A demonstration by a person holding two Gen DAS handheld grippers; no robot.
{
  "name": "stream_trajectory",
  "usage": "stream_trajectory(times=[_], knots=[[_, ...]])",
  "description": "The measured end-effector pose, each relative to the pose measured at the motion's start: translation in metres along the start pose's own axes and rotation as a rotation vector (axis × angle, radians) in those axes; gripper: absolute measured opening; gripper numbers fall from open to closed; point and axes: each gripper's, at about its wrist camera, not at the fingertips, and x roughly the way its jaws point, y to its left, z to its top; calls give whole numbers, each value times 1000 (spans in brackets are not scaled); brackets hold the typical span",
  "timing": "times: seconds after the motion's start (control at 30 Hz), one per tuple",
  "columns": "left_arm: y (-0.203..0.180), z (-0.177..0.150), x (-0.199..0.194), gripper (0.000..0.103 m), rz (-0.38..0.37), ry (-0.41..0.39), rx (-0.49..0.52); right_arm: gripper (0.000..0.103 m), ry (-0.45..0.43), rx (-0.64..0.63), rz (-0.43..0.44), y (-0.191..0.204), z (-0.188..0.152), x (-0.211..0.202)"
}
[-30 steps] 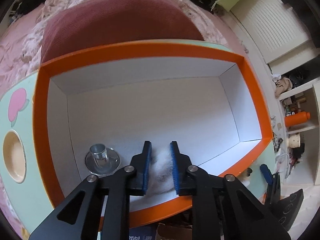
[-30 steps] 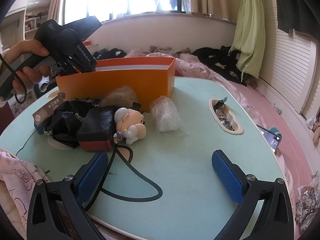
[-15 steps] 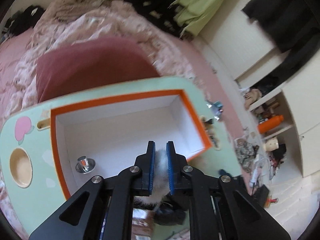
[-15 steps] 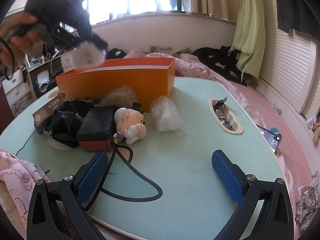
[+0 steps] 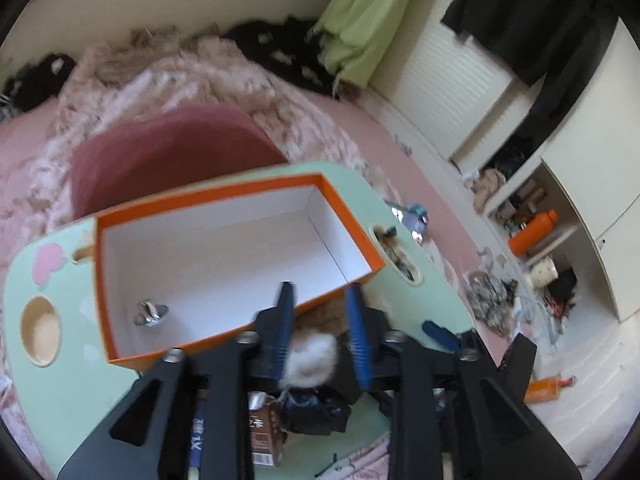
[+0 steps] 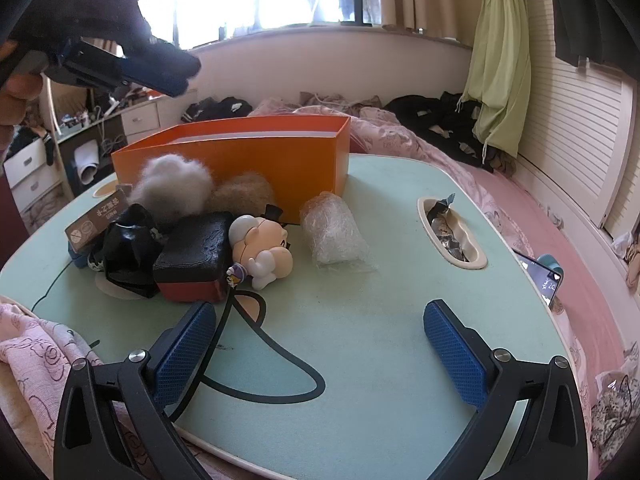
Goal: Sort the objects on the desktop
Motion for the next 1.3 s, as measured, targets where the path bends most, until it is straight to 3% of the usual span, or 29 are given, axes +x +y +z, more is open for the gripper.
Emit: stream_trajectory(times=[0.07,0.1,0.23,0.4,0.47,0.63,0.73,0.9,1.3], knots=[[-4,-9,-14,66,69,-63,28,103,0,0,0,0,0,0],[-7,-16,-22,69,105,-96,51,103,0,0,0,0,0,0],[-15,-62,-42,72,239,-139,161,103,0,0,0,0,0,0],[-3,-135,-34,72,368,-77,211,103,0,0,0,0,0,-1],[6,-153,-27,72,395,-71,184,103,0,0,0,0,0,-1],[25,-172,2,72,355,-21,109,103,0,0,0,0,0,-1],[26,-170,10,74,359,-46,98,103,0,0,0,0,0,-1],[24,-170,26,103,330,-76,82,103,0,1,0,-1,0,-1],[25,-170,24,103,315,-110,91,103,-2,1,-1,-1,0,-1]])
